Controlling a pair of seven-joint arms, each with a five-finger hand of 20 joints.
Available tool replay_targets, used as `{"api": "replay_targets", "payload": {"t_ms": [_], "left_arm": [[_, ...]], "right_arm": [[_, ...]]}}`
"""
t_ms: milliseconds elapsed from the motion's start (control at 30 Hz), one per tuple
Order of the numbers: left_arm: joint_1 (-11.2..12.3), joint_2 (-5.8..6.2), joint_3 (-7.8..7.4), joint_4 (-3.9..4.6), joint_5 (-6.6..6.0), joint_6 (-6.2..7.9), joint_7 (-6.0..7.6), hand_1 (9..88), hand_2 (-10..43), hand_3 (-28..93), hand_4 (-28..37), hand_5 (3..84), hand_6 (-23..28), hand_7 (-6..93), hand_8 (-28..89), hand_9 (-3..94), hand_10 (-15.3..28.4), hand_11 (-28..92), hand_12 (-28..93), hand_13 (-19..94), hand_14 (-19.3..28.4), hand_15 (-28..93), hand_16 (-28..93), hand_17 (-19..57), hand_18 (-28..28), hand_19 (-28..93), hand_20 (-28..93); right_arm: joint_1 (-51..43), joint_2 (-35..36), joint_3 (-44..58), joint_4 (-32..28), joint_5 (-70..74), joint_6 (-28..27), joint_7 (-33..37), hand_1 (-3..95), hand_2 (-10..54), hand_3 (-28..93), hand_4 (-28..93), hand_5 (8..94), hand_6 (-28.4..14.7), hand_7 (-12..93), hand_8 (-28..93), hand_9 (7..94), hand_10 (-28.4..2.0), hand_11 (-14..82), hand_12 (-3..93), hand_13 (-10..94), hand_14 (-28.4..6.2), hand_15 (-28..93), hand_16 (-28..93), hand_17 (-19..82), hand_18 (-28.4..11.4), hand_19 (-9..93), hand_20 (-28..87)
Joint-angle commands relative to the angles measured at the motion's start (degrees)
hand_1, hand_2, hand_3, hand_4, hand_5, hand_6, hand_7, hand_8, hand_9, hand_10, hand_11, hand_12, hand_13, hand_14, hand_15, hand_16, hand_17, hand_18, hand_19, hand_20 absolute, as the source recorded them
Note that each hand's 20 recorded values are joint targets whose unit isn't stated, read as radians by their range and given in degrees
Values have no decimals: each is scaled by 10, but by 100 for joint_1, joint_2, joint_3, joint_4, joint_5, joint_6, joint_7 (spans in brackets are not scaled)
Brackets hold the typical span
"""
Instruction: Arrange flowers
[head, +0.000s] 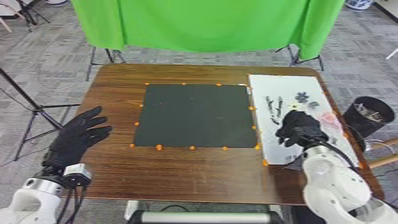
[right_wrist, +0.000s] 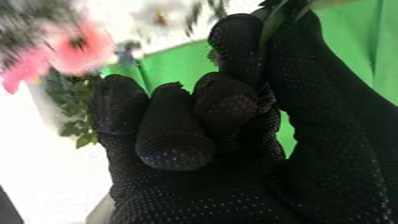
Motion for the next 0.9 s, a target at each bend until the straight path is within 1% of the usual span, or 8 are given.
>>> {"api": "replay_targets", "payload": {"t_ms": [33,100,167,233,433,567,800,900], "left_arm": [[296,2,-228,-91,76,82,-77,295,-81,676,-253,299,38,246,-125,282,124,316,151,273,154,481,-36,-56,228,524,82],[457,-4,-388,-109,121,88,-114,296,-82,676,-252,299,38,245,-125,281,123,316,151,272,153,480,-36,-56,229,524,82],[618,68,-498,-94,55,152,-46,296,-82,677,-252,299,38,245,-125,279,122,315,151,271,152,479,-36,-56,228,524,82],[746,144,-557,-97,5,344,47,296,-83,677,-251,297,38,245,-125,277,122,314,151,269,152,478,-35,-57,228,523,82],[1085,202,-990,-150,22,309,52,295,-92,681,-246,297,37,249,-126,275,120,315,152,268,150,476,-34,-57,227,522,82],[1048,294,-1096,-146,22,273,87,295,-94,683,-246,296,37,252,-129,272,120,316,151,266,150,477,-34,-58,227,521,82],[926,402,-980,-164,28,270,151,293,-95,685,-246,294,36,256,-130,270,119,318,151,264,150,480,-34,-59,227,519,85],[724,455,-829,-108,63,204,54,294,-95,684,-246,295,36,255,-131,271,119,316,150,265,150,478,-35,-58,227,517,86]], "right_arm": [[584,-39,-307,46,-3,-39,-229,366,-92,931,-170,722,-16,606,184,814,-111,702,394,802,-94,845,290,468,-227,932,597],[966,-132,-644,144,-18,-46,-283,367,-93,930,-170,723,-16,605,184,814,-111,702,395,802,-94,845,290,468,-227,932,597],[1295,-252,-938,223,-15,-78,-348,367,-93,930,-169,725,-17,603,183,814,-111,702,395,803,-93,845,290,469,-227,932,598],[1627,-395,-1275,313,-58,-140,-325,367,-93,930,-169,725,-15,603,184,816,-110,701,395,803,-92,845,290,470,-227,932,599],[2327,-1028,-2088,671,-235,-324,-215,369,-95,928,-171,733,-15,591,180,822,-107,695,391,813,-88,841,284,482,-225,932,603],[2706,-1379,-2542,923,-294,-390,-20,369,-95,927,-166,739,-13,584,181,828,-103,690,391,819,-85,838,283,491,-224,932,604],[3261,-1952,-3241,1471,-315,-400,143,366,-95,928,-159,750,-11,573,185,835,-99,684,394,827,-81,836,283,501,-225,932,608],[3371,-2235,-3438,1720,-370,-395,164,366,-95,927,-159,755,-9,568,184,837,-99,682,395,830,-79,834,284,505,-224,932,610]]}}
